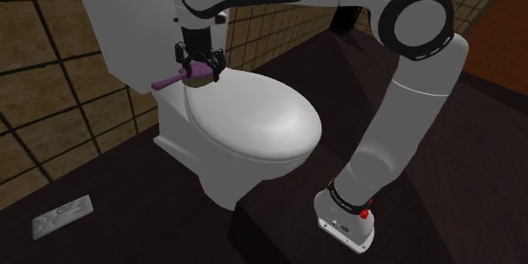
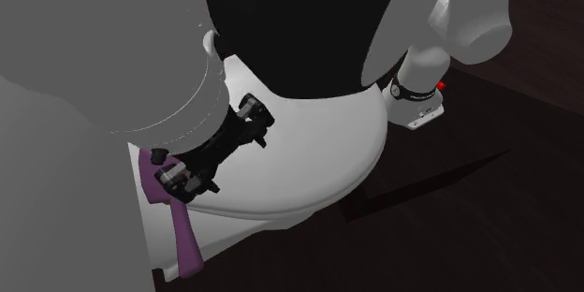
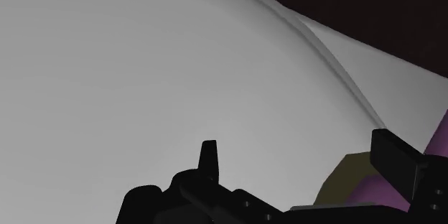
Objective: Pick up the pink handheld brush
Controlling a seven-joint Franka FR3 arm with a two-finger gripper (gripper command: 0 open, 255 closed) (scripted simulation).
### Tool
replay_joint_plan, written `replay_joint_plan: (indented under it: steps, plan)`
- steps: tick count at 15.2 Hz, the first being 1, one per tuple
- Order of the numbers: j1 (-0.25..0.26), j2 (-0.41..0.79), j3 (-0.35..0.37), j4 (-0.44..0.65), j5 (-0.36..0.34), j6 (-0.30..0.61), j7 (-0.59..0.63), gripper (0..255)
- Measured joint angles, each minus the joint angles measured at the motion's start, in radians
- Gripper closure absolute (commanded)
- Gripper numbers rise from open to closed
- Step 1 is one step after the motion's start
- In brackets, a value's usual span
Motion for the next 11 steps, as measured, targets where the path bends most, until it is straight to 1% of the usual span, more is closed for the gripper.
replay_joint_plan:
  steps: [4, 6, 8, 9, 11]
  plan:
    - [0.056, 0.191, -0.032, 0.210, -0.059, -0.048, 0.167, 0]
    - [0.087, 0.282, -0.054, 0.328, -0.079, -0.083, 0.237, 0]
    - [0.120, 0.385, -0.081, 0.470, -0.097, -0.127, 0.294, 0]
    - [0.127, 0.410, -0.088, 0.497, -0.101, -0.130, 0.310, 0]
    - [0.130, 0.416, -0.093, 0.501, -0.105, -0.121, 0.324, 0]
